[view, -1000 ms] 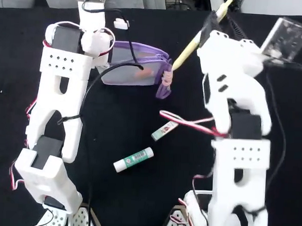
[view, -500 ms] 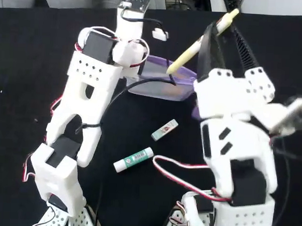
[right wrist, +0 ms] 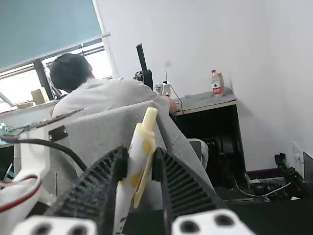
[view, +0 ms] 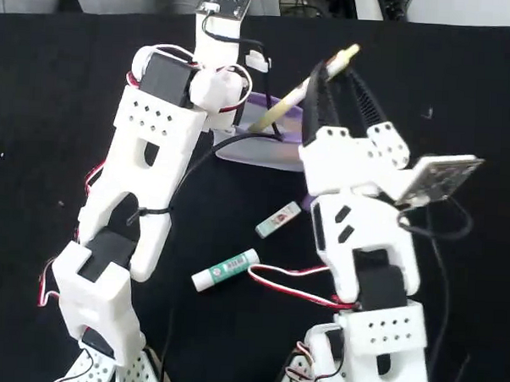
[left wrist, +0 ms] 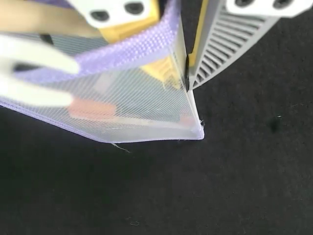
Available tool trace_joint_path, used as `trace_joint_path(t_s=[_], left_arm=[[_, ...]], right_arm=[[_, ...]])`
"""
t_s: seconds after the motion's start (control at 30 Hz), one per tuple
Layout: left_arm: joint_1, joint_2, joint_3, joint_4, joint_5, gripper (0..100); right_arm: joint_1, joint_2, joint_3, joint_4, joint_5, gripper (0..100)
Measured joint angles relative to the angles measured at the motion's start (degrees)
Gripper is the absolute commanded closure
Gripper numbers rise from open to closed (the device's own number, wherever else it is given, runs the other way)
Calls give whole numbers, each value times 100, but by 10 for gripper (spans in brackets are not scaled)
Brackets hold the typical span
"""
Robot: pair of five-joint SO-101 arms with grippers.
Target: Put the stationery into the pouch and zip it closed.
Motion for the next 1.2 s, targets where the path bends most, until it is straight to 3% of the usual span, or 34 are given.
trace_joint_path(t_s=[0.3, 0.5, 0.8, 1.2], left_arm=[[9, 0, 0, 0, 0, 972], [-9, 0, 0, 0, 0, 972], [-70, 0, 0, 0, 0, 972], [-114, 123, -9, 0, 0, 972]], right_arm=[[-79, -615, 1046, -782, 264, 987], [-862, -721, 1415, -782, 1160, 981], [-1108, -695, 1442, -703, 1345, 706], [-1152, -651, 879, 396, 1451, 694]])
